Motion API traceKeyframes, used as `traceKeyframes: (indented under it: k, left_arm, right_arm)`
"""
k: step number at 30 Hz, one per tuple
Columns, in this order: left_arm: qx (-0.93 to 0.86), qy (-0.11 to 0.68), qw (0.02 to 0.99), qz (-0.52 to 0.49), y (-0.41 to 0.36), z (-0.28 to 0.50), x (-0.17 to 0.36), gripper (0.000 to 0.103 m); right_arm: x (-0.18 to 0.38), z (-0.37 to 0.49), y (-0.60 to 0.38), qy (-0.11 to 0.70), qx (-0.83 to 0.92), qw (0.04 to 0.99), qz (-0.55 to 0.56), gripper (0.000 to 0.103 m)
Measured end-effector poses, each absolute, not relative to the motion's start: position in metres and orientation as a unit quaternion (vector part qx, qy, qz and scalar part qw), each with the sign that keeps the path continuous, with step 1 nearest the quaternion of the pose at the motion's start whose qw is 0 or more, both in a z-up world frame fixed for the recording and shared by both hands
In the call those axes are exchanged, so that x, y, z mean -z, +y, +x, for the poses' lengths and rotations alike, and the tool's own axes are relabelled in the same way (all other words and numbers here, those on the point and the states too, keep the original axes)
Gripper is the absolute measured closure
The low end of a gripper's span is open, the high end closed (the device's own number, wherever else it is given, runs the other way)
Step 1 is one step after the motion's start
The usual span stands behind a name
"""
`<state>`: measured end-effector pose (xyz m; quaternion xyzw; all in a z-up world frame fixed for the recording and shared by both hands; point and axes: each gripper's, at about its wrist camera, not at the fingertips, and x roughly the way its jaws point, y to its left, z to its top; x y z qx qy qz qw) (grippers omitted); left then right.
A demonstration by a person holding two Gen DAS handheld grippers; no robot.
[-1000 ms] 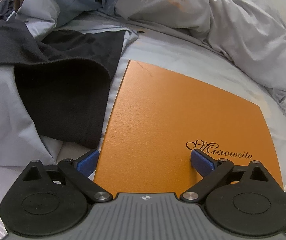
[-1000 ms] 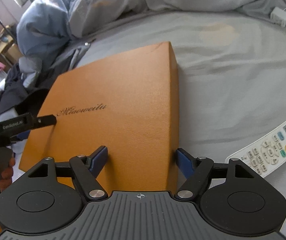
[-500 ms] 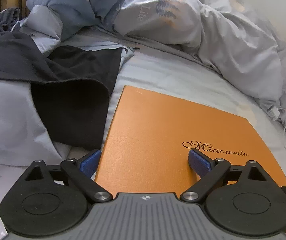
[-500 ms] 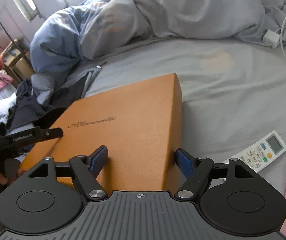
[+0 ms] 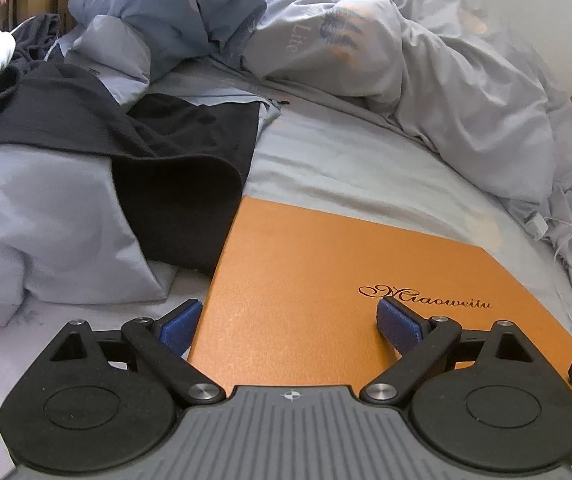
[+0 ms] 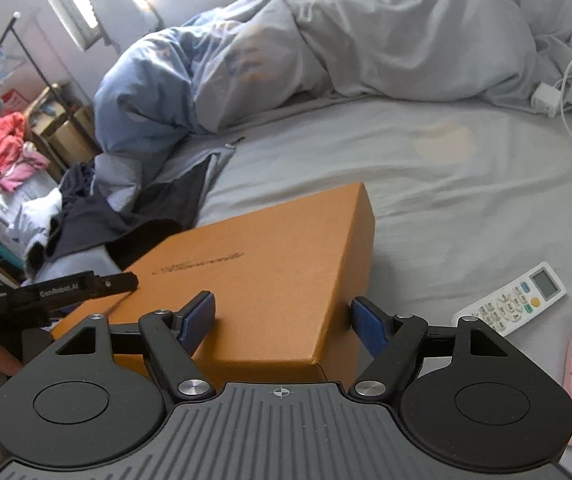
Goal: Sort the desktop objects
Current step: 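Lift the orange lid with both grippers and carry it over the open box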
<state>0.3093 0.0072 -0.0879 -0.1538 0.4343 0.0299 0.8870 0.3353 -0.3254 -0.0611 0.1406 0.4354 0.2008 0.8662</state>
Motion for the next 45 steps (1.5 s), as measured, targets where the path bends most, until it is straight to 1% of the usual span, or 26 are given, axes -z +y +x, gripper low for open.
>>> traceKeyframes:
  k: [10, 21, 40, 45]
  left_arm:
    - [-0.029, 0.425, 0.893, -0.146, 0.009, 0.277, 0.065, 0.006]
    - [-0.023, 0.388, 0.909, -0.153, 0.023, 0.236, 0.018, 0.006]
    - [-0.008, 0.313, 0.935, -0.169, 0.053, 0.121, -0.062, 0.006]
    - [0.003, 0.295, 0.939, -0.177, 0.057, 0.09, -0.073, 0.007]
  right_arm:
    - [0.039, 0.301, -0.323, 0.424, -0.205, 0.87, 0.146, 0.026]
    - [-0.018, 0.254, -0.31, 0.383, -0.221, 0.887, 0.132, 0.026]
    - [-0.119, 0.118, -0.281, 0.306, -0.246, 0.914, 0.105, 0.026]
    - [-0.136, 0.077, -0.282, 0.287, -0.253, 0.918, 0.101, 0.026]
